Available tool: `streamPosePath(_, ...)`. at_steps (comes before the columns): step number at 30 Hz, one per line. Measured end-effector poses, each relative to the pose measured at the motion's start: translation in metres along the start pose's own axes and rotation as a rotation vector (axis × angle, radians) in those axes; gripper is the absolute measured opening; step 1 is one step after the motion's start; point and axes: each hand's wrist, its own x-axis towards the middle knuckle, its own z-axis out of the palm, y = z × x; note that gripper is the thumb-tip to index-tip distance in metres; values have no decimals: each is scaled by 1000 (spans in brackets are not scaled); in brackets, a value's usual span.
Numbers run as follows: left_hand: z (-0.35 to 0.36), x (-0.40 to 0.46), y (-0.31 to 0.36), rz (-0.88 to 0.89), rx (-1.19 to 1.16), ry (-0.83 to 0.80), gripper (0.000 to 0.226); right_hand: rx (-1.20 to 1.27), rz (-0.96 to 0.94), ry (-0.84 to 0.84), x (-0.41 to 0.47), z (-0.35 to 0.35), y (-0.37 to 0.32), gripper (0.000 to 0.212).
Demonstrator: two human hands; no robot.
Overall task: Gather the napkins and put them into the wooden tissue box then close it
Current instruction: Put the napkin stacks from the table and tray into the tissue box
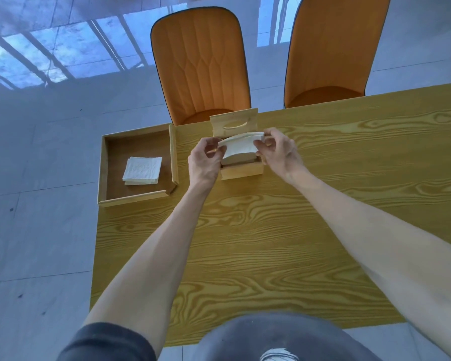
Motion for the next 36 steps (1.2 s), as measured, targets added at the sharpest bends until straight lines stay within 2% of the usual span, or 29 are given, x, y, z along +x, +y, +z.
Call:
streamPosePath(10,-5,9,-18,-3,31,11,16,140,76,-50,15,16,2,38)
streamPosePath(15,-7,11,-22,-26,101,-56,20,-43,103,-57,15,19,6,30)
streamPosePath(18,-2,12,-21,-42,149,-48,26,-198,82,-13,16,16,9,33)
streamPosePath(23,8,20,-17,-84,205,-5,30,-254,84,8,22,16,11,33)
streamPosePath(29,16,32,-21,-88,387,27,35,-366,110,105,36,25,15,35)
streamPosePath(33,18,36,-21,-66,481,37,32,-457,118,117,40,30,13,37)
streamPosePath(36,20,37,-20,-22,513,107,25,-468,84,174,42,35,12,30)
